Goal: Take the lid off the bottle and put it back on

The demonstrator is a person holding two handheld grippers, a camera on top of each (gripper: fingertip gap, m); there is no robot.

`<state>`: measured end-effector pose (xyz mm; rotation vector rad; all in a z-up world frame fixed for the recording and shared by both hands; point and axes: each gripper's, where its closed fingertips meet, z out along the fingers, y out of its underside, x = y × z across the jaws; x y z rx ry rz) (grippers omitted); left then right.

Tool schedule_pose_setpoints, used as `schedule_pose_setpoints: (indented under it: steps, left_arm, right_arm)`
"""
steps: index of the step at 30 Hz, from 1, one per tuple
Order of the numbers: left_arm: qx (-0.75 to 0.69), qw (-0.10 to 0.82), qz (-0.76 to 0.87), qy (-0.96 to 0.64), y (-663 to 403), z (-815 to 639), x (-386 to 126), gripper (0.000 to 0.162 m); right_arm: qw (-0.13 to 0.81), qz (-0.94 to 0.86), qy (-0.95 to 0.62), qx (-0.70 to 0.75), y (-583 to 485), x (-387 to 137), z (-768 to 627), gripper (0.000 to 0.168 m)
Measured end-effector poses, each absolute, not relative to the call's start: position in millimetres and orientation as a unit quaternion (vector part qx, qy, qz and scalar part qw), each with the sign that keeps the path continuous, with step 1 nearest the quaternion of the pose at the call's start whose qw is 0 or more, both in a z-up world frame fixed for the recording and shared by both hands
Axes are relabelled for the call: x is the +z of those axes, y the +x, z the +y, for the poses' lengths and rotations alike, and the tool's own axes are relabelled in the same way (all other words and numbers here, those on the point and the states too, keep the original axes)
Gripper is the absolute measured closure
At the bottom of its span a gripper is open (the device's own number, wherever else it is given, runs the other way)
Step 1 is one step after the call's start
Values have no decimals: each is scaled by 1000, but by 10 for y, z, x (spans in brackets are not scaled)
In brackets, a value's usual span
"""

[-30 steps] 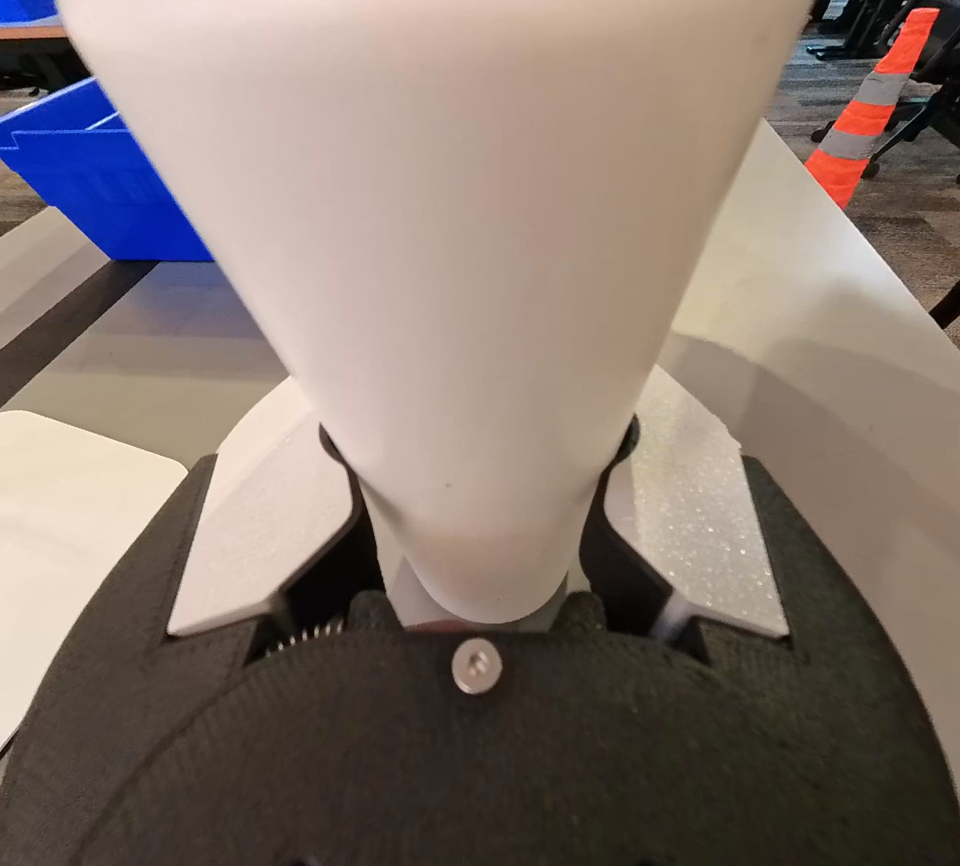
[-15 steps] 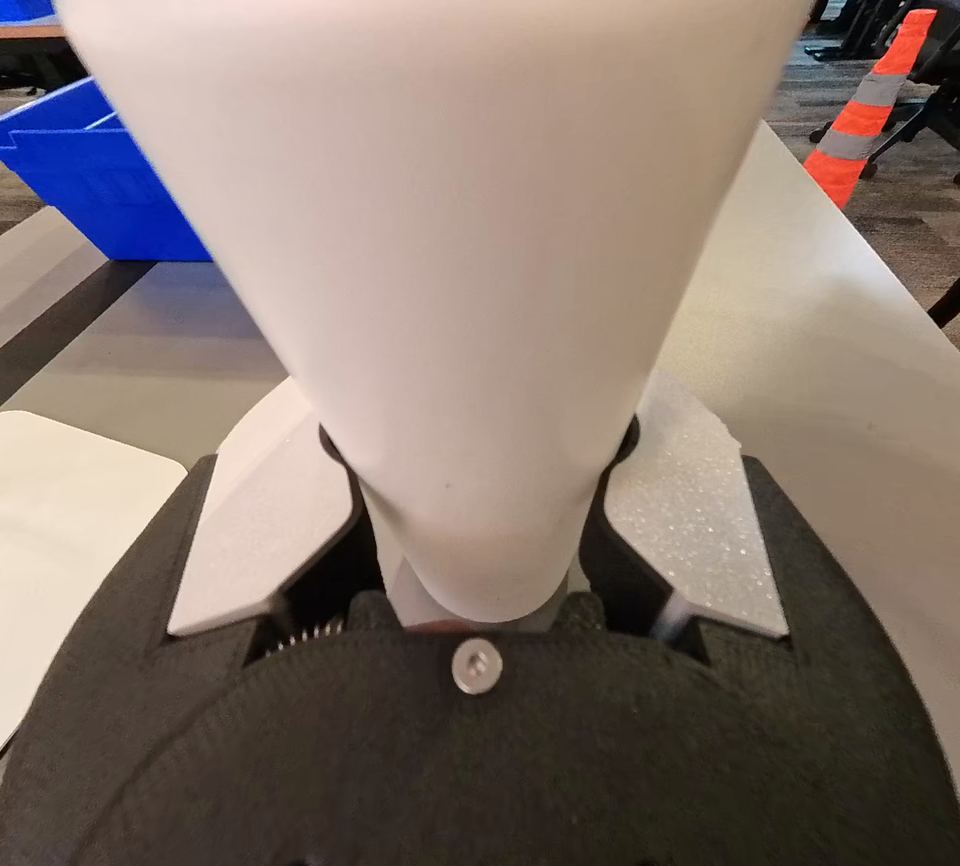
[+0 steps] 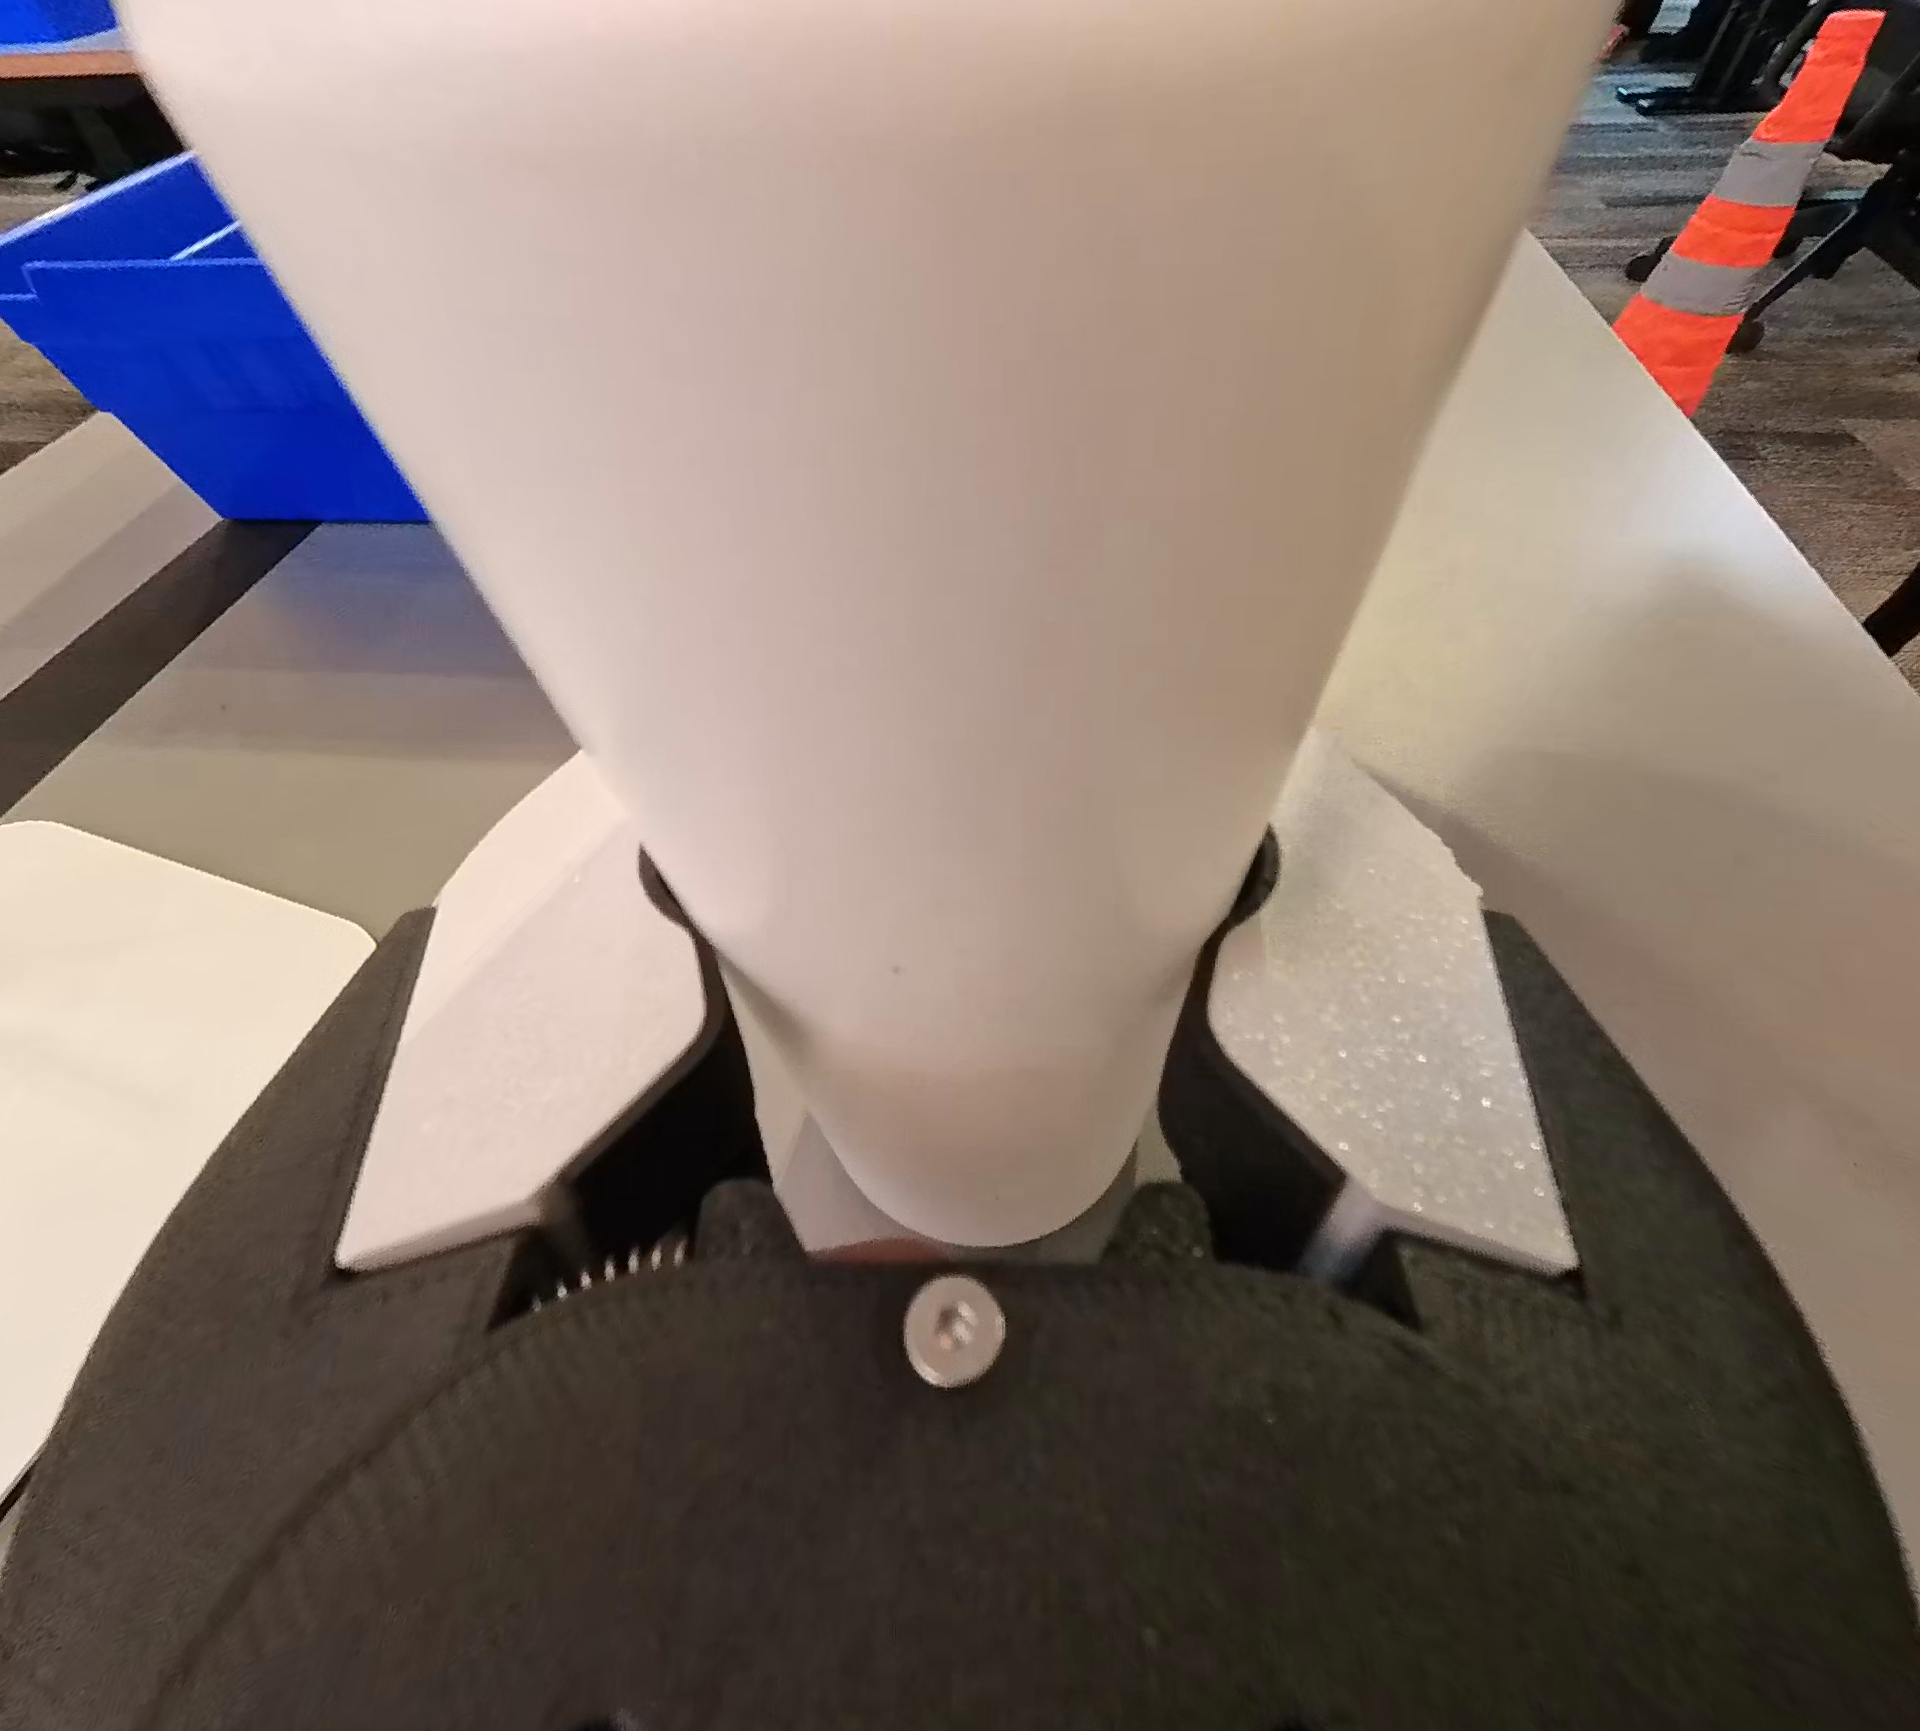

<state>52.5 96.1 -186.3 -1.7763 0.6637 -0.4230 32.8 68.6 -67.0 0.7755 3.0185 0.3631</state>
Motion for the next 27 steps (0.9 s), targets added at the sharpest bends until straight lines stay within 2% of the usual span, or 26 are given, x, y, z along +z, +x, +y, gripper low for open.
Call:
schedule_pose_setpoints:
  steps: [3,5,16,27]
  left_arm:
    - [-186,566,278,-753,506,959,-1859,62]
    - [-184,565,279,-755,505,959,-1863,61]
    - [-182,564,280,-755,518,961,-1863,61]
    - [-181,564,279,-755,518,962,-1863,61]
  right_arm:
    - [-50,973,117,191,285,-662,708,100]
    - [-53,967,108,224,288,-660,714,100]
    - [-43,971,207,107,331,-634,726,100]
    - [-106,946,307,5,343,-379,970,100]
